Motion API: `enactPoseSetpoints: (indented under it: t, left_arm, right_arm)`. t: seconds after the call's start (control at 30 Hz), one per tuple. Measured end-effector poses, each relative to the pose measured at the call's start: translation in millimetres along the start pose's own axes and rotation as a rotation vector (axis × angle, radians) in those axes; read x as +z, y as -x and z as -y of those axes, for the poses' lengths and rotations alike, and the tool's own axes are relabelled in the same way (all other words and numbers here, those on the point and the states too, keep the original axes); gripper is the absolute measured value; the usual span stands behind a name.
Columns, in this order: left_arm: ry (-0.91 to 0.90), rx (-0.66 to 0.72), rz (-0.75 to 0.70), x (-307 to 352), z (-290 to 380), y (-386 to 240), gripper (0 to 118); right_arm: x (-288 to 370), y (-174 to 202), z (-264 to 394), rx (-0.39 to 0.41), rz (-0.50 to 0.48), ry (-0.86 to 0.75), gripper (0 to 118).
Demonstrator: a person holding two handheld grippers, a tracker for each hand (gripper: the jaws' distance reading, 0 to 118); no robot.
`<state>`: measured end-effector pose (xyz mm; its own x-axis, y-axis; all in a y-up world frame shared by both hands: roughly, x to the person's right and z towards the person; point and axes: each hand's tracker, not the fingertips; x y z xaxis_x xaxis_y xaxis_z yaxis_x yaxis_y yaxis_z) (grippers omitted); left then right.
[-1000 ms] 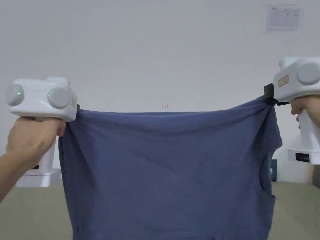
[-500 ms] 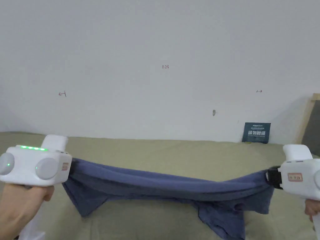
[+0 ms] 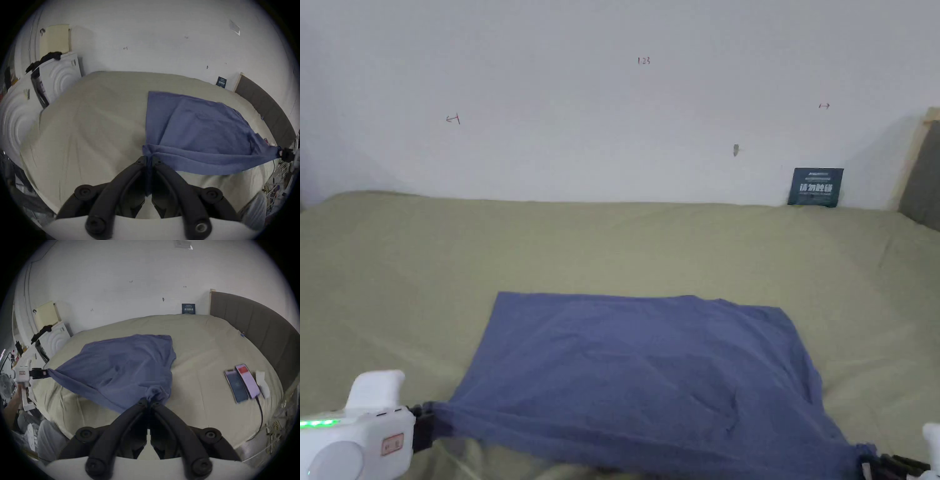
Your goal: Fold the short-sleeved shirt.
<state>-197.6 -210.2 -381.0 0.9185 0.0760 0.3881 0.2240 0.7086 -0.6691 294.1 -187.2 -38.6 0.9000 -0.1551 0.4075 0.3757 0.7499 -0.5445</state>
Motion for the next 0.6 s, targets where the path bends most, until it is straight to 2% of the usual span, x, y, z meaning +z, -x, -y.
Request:
enactPoseSetpoints:
  t: [0.03, 0.27, 0.6]
  left_arm:
    - [0.013, 0.0, 0.006, 3.8, 10.2, 3.8, 3]
    - [0.052, 0.032, 0.016, 21.7, 53.2, 15.1, 3]
    - [0.053, 0.002, 0.013, 29.0, 56.0, 8.0, 3]
  right_arm:
    - [5.0, -2.4, 6.9, -0.034, -0.002, 0.008, 3]
    - [18.9, -10.4, 36.4, -0.067, -0.005, 0.038, 3]
    - [7.7, -8.2, 36.4, -0.081, -0.006, 0.044, 3]
